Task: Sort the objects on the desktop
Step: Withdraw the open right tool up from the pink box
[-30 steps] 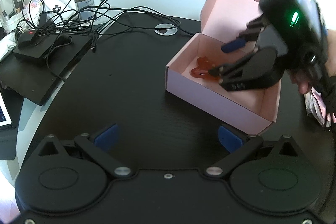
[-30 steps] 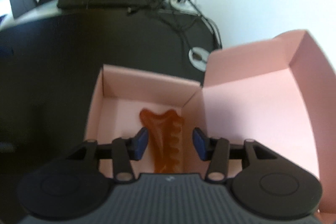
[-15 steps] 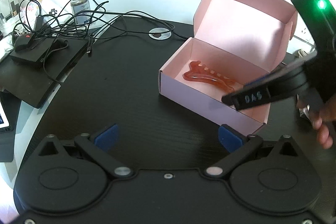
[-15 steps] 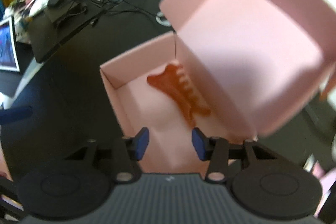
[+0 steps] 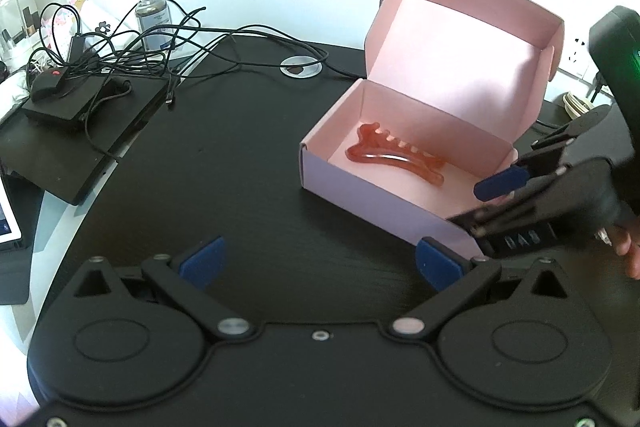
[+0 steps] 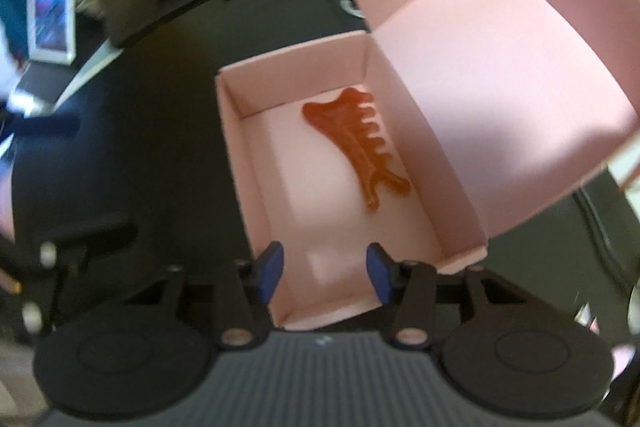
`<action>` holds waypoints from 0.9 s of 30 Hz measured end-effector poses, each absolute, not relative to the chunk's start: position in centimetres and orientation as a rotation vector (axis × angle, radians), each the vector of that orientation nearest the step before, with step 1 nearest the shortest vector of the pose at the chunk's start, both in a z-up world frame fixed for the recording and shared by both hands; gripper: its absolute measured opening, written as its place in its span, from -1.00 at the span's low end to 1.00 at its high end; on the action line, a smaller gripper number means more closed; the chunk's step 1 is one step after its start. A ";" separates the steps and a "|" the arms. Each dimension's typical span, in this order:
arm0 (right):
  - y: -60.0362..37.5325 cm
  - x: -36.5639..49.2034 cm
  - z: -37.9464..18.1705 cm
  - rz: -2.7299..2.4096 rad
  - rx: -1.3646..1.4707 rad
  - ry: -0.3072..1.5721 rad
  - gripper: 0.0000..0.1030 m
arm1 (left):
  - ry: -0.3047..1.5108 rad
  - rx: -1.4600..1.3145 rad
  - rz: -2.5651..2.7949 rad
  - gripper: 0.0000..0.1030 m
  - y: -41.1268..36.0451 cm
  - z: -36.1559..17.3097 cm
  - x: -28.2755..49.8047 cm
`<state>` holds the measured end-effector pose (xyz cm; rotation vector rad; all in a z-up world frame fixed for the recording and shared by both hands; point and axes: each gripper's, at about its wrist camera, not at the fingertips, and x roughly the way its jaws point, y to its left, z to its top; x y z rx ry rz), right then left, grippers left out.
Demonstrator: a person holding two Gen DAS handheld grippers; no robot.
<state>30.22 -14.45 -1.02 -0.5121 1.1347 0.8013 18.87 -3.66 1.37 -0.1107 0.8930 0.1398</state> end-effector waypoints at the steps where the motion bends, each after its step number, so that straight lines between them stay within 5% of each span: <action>1: -14.6 30.0 -0.9 0.819 -0.537 1.125 -0.11 | 0.892 -0.109 0.140 1.00 -3.7 1.4 18.9; 11: -15.4 29.3 -0.4 0.867 -0.765 1.059 0.04 | 0.892 -0.109 0.149 1.00 -3.8 1.3 18.6; 19: -15.8 29.4 1.3 0.805 -0.676 0.992 0.06 | 0.888 -0.108 0.147 1.00 -3.9 1.4 18.7; 21: -15.9 29.2 1.9 0.790 -0.606 0.975 0.15 | 0.888 -0.107 0.145 1.00 -4.0 1.4 18.7; 25: -16.4 28.5 2.8 0.749 -0.417 0.907 0.76 | 0.888 -0.113 0.140 1.00 -4.0 1.6 18.6; 27: -16.9 27.9 2.9 0.721 -0.317 0.881 0.77 | 0.888 -0.111 0.142 1.00 -3.9 1.7 18.6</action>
